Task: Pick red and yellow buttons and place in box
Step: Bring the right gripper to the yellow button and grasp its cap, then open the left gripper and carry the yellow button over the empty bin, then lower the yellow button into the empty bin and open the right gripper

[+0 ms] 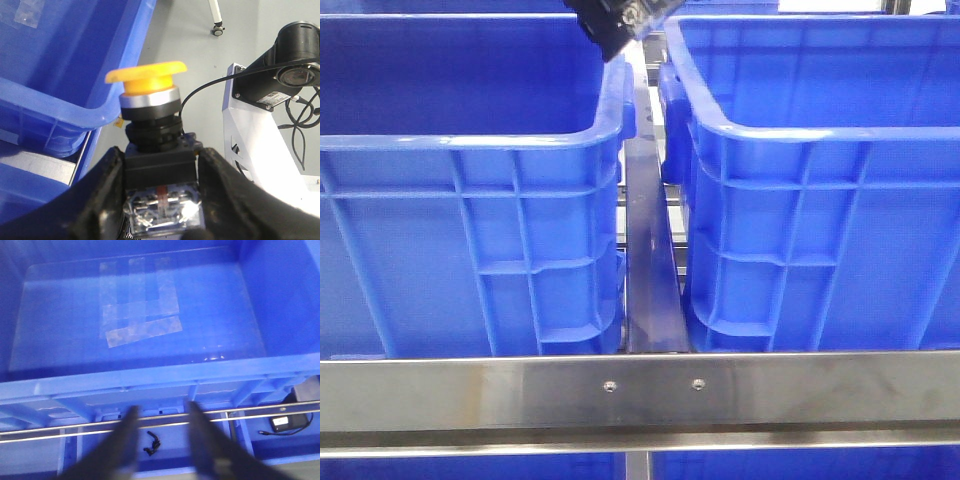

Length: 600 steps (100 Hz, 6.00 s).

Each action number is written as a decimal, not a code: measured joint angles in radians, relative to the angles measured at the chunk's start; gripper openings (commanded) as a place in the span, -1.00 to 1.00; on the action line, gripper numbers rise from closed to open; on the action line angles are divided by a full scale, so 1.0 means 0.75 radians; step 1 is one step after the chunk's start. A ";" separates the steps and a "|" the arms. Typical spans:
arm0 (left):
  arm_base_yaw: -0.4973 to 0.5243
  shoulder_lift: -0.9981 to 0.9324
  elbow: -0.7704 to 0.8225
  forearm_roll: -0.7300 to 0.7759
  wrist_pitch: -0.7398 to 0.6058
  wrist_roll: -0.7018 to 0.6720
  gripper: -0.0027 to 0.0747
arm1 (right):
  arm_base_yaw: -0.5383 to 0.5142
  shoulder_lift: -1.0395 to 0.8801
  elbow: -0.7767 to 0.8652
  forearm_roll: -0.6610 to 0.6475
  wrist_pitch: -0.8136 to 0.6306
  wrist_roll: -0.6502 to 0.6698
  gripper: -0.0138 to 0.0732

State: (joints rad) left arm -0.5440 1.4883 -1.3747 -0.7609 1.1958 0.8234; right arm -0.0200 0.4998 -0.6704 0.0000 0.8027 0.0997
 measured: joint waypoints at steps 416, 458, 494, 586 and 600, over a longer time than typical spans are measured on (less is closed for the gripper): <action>0.000 -0.002 -0.001 -0.030 0.038 0.000 0.64 | 0.065 1.538 -0.701 1.547 -0.670 -1.907 -0.02; 0.000 -0.002 -0.001 -0.030 0.038 0.000 0.64 | 0.065 1.844 -0.911 1.553 -0.692 -1.972 -0.02; 0.000 -0.002 -0.001 -0.030 0.038 0.000 0.64 | 0.065 1.877 -0.920 1.555 -0.698 -1.997 -0.02; 0.000 -0.002 -0.001 -0.030 0.038 0.000 0.64 | 0.065 1.893 -0.925 1.555 -0.665 -2.006 0.50; 0.000 -0.002 -0.001 -0.030 0.038 0.000 0.64 | 0.065 1.893 -0.925 1.555 -0.665 -2.006 0.50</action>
State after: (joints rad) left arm -0.5440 1.4864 -1.3754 -0.7837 1.2246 0.8234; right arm 0.0285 1.9198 -1.3638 1.1666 0.3036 -1.4046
